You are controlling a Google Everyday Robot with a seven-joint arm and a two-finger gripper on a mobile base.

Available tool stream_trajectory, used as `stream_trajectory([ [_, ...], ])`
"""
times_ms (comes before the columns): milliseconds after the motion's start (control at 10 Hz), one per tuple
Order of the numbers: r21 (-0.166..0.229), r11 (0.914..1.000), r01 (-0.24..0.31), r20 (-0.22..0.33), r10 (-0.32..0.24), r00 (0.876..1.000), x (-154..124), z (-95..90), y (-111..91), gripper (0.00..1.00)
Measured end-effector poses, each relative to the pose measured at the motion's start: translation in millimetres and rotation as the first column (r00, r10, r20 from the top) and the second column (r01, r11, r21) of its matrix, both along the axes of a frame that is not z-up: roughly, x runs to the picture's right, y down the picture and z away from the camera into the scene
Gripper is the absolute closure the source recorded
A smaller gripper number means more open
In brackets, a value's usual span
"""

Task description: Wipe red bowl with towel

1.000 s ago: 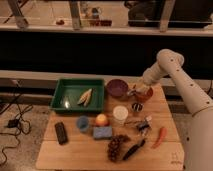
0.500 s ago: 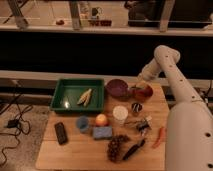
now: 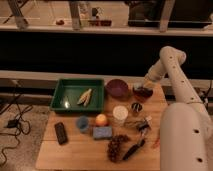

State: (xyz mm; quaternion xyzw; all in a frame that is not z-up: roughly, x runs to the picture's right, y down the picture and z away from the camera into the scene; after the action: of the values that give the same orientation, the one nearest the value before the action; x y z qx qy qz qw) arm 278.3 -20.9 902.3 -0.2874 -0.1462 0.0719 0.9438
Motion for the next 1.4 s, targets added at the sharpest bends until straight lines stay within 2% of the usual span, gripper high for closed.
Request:
stream_trajectory([
  [300, -0.019, 0.9997, -0.013, -0.027, 0.012, 1.0, 21, -2.9, 15, 0.8],
  [800, -0.017, 0.9998, -0.014, -0.015, 0.014, 1.0, 18, -22.1, 31, 0.8],
  [1400, -0.028, 0.9996, -0.001, 0.052, 0.003, 0.999, -26, -15.8, 27, 0.8],
])
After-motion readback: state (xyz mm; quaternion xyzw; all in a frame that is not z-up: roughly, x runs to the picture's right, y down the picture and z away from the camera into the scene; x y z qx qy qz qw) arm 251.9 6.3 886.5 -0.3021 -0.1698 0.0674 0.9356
